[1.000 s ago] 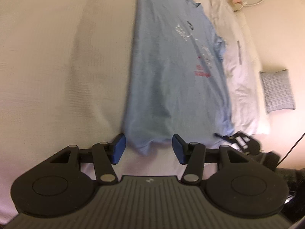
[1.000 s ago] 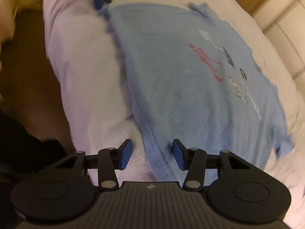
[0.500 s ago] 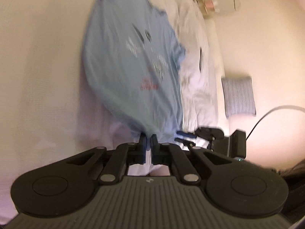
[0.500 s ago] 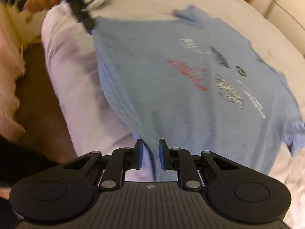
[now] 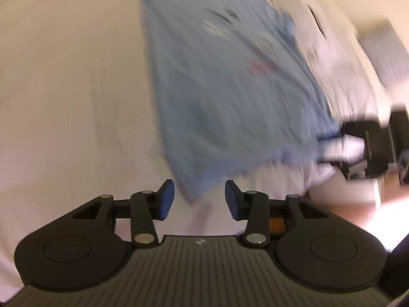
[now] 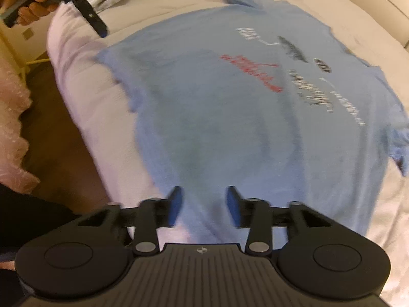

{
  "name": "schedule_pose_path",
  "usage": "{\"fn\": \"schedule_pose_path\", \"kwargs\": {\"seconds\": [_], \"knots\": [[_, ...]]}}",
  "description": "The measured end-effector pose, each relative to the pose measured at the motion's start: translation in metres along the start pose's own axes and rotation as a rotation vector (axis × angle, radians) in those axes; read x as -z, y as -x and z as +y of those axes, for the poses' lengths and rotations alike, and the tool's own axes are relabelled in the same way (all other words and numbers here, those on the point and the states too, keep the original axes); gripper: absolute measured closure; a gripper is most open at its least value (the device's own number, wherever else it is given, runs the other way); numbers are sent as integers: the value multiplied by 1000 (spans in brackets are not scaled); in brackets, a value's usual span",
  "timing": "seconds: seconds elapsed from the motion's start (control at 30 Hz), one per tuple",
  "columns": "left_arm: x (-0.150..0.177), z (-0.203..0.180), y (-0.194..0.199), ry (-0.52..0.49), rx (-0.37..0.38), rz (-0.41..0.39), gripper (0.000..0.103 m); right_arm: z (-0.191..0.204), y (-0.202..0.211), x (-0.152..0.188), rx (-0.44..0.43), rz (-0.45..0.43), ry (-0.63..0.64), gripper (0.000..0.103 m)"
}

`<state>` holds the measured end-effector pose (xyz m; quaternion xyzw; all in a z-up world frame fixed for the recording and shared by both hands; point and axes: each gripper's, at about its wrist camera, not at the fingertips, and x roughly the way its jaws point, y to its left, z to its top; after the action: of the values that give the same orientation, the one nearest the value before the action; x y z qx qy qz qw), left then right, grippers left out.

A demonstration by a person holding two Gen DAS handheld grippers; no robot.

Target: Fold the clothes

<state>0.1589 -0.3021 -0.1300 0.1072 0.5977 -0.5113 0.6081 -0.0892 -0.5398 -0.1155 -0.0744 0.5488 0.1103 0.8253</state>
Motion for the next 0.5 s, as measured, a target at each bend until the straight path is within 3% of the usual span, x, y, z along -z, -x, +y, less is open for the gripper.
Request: {"fn": "schedule_pose_path", "kwargs": {"seconds": [0.13,0.5], "knots": [[3,7,-20,97,58,1,57,16,-6,-1,-13,11,50,58],[13,60,-14,394,131,-148,53,0,-3,0,14,-4,-7,54]]}}
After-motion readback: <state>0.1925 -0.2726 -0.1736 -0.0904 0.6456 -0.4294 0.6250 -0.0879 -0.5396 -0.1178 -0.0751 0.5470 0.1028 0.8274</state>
